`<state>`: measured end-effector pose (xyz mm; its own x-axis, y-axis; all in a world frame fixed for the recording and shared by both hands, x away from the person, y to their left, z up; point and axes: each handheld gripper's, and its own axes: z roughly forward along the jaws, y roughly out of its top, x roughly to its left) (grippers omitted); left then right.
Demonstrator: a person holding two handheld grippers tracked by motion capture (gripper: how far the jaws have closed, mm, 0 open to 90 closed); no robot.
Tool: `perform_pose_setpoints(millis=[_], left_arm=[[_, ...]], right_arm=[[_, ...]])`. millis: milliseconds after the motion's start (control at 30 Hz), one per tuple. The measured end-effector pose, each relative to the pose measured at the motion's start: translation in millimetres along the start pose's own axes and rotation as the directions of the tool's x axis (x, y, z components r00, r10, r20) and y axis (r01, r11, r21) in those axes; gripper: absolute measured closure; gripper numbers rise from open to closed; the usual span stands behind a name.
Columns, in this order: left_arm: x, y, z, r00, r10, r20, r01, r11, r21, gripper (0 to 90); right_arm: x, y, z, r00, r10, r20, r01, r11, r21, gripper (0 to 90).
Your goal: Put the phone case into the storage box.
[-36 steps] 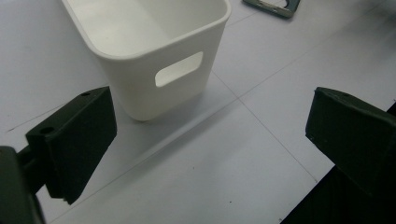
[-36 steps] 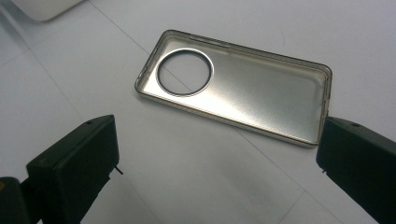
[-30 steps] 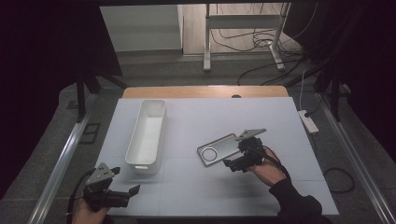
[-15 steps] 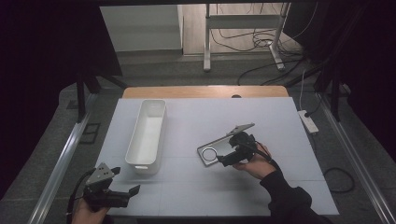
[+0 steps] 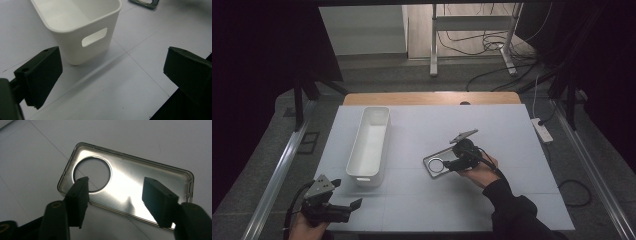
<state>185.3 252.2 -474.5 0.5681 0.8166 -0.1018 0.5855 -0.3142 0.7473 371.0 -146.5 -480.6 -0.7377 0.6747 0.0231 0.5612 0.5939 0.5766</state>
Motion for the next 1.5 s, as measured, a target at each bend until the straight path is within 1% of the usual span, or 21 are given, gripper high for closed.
perform_pose_setpoints(millis=[33,100,200,267,300,333,367,467,533,633,800,900,1100,1300,1433,1500], left_arm=[[0.1,0.0,0.0,1.0000,0.000,0.001,0.000,1.0000,0.000,3.0],[0.1,0.0,0.0,1.0000,-0.001,0.002,0.001,1.0000,-0.001,3.0],[0.2,0.0,-0.2,1.0000,-0.001,0.003,0.001,1.0000,-0.001,3.0],[0.2,0.0,-0.2,1.0000,-0.001,0.004,0.001,1.0000,-0.001,3.0],[0.2,0.0,-0.2,1.0000,-0.001,0.004,0.001,1.0000,-0.001,3.0],[0.2,-0.1,-0.1,1.0000,0.000,0.004,0.000,1.0000,-0.001,3.0],[0.2,-0.1,-0.1,1.0000,0.000,0.004,0.000,1.0000,-0.001,3.0],[0.2,-0.1,-0.2,1.0000,0.000,0.004,0.000,1.0000,-0.001,3.0],[0.2,-0.1,-0.2,1.0000,0.000,0.004,0.000,1.0000,-0.001,3.0],[0.3,-0.1,-0.1,1.0000,0.001,0.004,-0.001,1.0000,0.000,3.0],[0.1,0.0,0.1,1.0000,0.001,0.003,-0.001,1.0000,0.001,3.1],[0.0,0.0,0.2,1.0000,0.002,0.002,-0.002,1.0000,0.001,3.1],[0.3,0.0,0.2,1.0000,0.001,0.005,-0.001,1.0000,0.001,3.2],[0.3,0.2,0.2,1.0000,0.000,0.005,0.000,1.0000,0.000,3.2],[0.3,0.3,0.3,1.0000,0.000,0.005,0.000,1.0000,0.001,3.2],[0.4,0.4,0.4,1.0000,0.000,0.005,0.000,1.0000,0.001,3.2]], right_arm=[[-0.4,0.6,0.9,1.0000,-0.003,-0.001,0.003,1.000,0.001,46.7],[-0.5,1.8,2.9,0.9995,-0.007,-0.030,0.007,1.000,0.009,54.3],[0.7,2.4,7.3,0.9986,-0.042,-0.030,0.043,0.999,0.029,67.5],[1.6,2.8,9.5,0.9981,-0.056,-0.023,0.057,0.998,0.032,75.9],[1.6,2.8,9.5,0.9981,-0.056,-0.023,0.057,0.998,0.032,75.9],[2.2,3.3,11.1,0.9979,-0.058,-0.029,0.059,0.998,0.026,86.6],[2.4,3.4,11.5,0.9978,-0.060,-0.030,0.061,0.998,0.022,89.8],[2.7,3.7,12.9,0.9977,-0.053,-0.042,0.054,0.998,0.014,89.8],[3.0,3.4,15.0,0.9971,-0.055,-0.053,0.057,0.998,0.027,89.8],[2.9,1.5,17.8,0.9965,-0.063,-0.055,0.065,0.997,0.038,89.8],[0.7,-1.5,19.6,0.9959,-0.065,-0.063,0.068,0.997,0.041,89.8],[-3.6,-3.7,20.8,0.9970,-0.059,-0.049,0.062,0.997,0.049,89.8],[-20.3,-9.1,20.5,0.9997,-0.023,-0.010,0.024,0.998,0.057,89.8],[-34.6,-15.1,18.3,0.9996,0.004,0.029,-0.006,0.998,0.067,89.8],[-39.2,-18.0,16.9,0.9988,0.011,0.048,-0.014,0.997,0.076,89.9],[-39.8,-18.5,16.2,0.9988,0.011,0.048,-0.015,0.997,0.080,89.9]])
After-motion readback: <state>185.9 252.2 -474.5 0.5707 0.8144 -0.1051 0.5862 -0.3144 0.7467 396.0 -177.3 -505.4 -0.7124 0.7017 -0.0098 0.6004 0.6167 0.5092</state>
